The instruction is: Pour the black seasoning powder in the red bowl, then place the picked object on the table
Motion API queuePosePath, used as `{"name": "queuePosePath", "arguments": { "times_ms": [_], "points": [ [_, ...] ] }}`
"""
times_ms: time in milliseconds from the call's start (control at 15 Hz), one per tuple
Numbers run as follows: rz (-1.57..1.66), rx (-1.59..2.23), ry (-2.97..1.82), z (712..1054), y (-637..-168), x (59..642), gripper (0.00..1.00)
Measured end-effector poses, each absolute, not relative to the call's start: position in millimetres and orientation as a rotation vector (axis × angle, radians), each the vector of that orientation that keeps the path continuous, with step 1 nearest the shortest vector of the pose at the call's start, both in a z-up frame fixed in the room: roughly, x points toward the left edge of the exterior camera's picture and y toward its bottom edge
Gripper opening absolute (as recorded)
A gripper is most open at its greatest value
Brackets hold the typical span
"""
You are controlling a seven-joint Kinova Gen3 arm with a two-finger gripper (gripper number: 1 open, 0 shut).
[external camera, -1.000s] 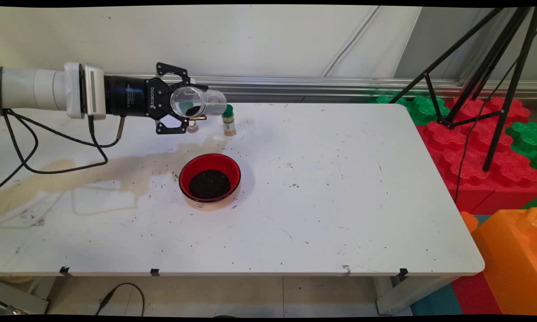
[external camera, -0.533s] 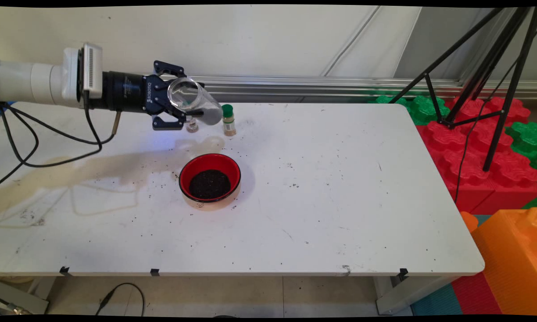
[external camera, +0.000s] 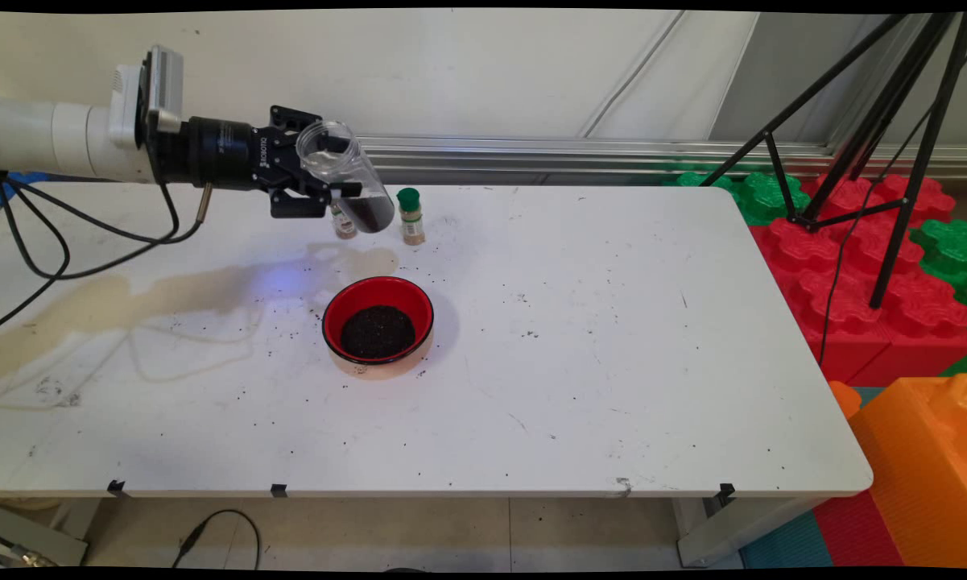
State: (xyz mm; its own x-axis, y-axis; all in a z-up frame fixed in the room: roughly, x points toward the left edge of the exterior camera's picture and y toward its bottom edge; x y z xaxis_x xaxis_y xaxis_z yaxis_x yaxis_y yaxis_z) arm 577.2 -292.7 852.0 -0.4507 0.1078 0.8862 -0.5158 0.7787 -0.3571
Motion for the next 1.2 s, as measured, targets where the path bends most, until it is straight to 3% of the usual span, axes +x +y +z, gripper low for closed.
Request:
{"name": "queuePosePath", "arguments": {
  "times_ms": [1200],
  "points": [
    [0.507,0.807,-1.81,839.9,-326.3,575.5,0.0]
  ]
}}
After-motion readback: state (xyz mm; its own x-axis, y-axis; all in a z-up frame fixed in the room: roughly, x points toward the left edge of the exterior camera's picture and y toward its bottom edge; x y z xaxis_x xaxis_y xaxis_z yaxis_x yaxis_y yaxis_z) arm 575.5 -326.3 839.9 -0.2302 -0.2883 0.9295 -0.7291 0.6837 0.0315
